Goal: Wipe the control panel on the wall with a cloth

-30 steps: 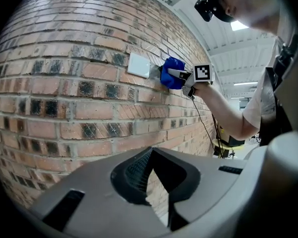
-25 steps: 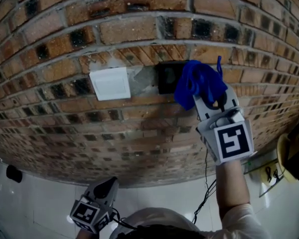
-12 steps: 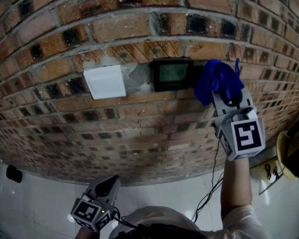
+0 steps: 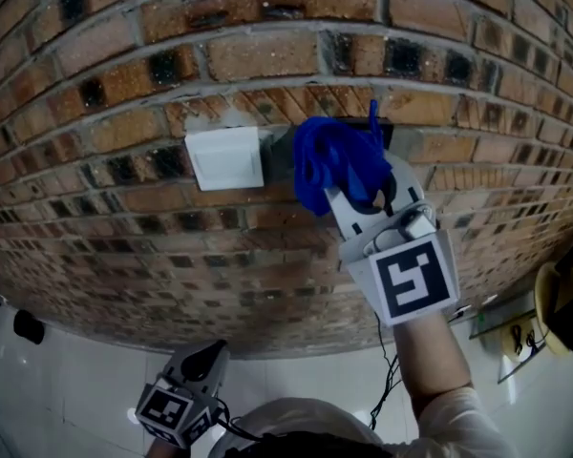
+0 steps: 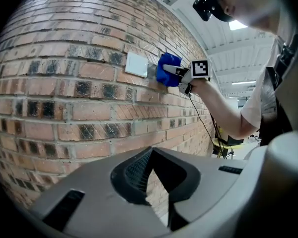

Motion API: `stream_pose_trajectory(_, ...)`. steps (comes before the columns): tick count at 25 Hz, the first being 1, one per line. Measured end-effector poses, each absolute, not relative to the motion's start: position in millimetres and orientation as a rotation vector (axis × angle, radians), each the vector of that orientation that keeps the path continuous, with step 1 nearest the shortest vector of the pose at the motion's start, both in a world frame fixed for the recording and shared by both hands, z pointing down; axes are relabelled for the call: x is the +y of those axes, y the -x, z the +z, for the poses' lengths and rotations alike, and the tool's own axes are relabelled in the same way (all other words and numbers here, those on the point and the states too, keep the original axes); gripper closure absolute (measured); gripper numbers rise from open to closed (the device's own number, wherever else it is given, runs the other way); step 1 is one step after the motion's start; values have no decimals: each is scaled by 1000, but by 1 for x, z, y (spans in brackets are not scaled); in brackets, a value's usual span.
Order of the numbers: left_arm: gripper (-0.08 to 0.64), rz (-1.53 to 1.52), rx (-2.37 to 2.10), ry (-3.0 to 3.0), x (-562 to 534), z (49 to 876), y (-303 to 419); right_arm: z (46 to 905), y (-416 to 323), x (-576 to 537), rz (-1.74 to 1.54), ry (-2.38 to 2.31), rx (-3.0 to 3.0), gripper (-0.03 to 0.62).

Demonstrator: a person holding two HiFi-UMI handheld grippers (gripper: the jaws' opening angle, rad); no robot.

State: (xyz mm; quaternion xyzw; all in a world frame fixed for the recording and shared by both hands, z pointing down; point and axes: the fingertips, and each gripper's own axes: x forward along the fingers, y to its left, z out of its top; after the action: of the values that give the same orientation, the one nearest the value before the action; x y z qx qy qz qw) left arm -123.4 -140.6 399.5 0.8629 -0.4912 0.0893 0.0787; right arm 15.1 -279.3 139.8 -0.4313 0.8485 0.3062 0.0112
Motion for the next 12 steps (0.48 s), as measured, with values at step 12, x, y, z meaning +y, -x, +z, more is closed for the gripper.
stream_pose_trajectory(12,558,284,-1538,-2551,-146,394,138,132,-103,-287,952,1524,2523,503)
